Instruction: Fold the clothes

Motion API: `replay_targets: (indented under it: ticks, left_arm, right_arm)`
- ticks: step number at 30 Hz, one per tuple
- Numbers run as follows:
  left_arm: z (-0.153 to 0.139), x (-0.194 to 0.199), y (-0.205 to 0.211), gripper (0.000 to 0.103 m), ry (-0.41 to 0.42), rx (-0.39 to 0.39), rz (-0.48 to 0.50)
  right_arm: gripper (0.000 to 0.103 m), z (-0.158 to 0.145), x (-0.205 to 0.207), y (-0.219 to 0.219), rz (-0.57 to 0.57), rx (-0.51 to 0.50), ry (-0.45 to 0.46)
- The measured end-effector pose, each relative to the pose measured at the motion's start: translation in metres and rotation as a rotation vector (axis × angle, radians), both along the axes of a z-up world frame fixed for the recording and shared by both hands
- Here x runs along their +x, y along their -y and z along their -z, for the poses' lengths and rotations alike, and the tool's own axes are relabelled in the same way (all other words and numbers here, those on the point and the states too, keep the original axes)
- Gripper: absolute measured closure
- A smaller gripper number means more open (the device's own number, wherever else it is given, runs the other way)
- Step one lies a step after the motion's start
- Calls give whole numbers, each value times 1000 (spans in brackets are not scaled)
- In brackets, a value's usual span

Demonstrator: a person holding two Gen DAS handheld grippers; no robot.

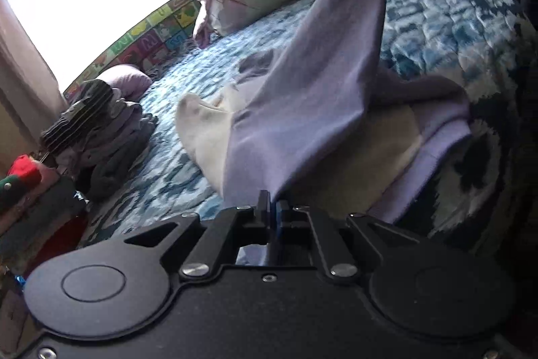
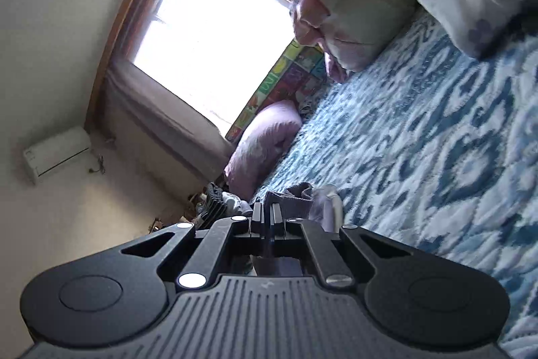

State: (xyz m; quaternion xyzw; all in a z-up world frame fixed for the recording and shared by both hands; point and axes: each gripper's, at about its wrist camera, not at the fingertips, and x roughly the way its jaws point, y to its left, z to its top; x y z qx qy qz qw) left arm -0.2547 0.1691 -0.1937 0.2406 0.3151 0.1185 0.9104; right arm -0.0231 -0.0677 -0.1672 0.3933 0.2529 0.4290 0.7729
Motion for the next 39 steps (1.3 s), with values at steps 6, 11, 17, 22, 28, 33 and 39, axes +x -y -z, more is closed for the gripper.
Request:
replay_targets:
  ticks: [6,11,17,22,28,33,39]
  left_arm:
    - [4,-5,6,102,-35,49,31]
    - [4,-12,2,102,-57,77,26]
    - [4,-11,-1,102,-81,79,29]
    - [-11,-15,-8,87,-93,-48,75]
    - [-74,-43,-68,85,140,-317,-83]
    - [-79,-48,-94,87,196,-372,-225]
    - [-54,-29,-67,87,102,-360,-136]
  right_arm:
    - [98,8,-1,7,24,-9,-40]
    - [98,11,-7,14,15,-10,-89]
    - [98,26,-4,-3,-32,-152,-153]
    - [98,31,-3,-7,-19,-191,-178]
    - [98,37,-1,-7,5,-199,-202]
    - [98,38,-1,-8,17,-195,-200]
    - [98,35,0,-8,23,-184,-185]
